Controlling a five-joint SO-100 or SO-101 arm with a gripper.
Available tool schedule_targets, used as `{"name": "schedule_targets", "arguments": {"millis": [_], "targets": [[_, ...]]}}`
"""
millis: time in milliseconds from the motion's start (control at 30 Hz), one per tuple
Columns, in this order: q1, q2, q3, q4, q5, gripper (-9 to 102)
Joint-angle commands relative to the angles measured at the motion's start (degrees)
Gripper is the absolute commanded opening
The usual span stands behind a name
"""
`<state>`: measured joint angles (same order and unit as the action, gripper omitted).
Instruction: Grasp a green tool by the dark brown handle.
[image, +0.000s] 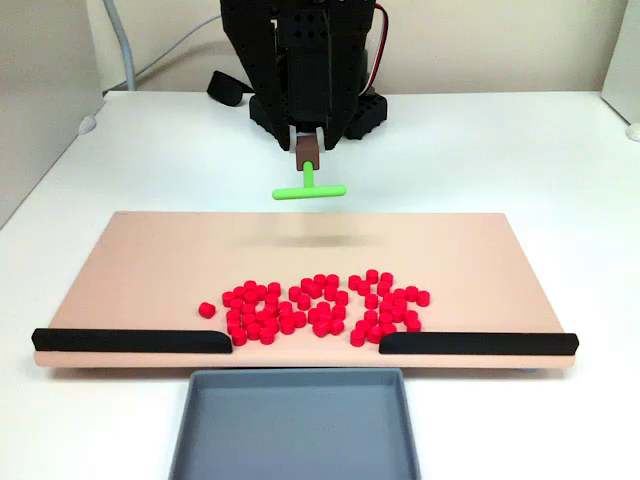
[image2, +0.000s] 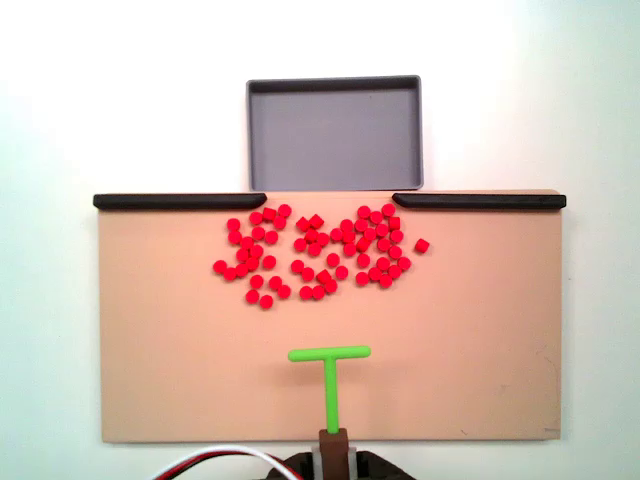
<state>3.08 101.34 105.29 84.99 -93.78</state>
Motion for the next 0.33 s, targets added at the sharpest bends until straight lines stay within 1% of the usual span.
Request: {"name": "schedule_targets", "arguments": {"millis": [0, 300], "targets": [[-0.09, 0.53, -1.67, 0.18, -0.53, 0], [-0.18, 0.53, -1.67, 0.09, -0.53, 0]]}}
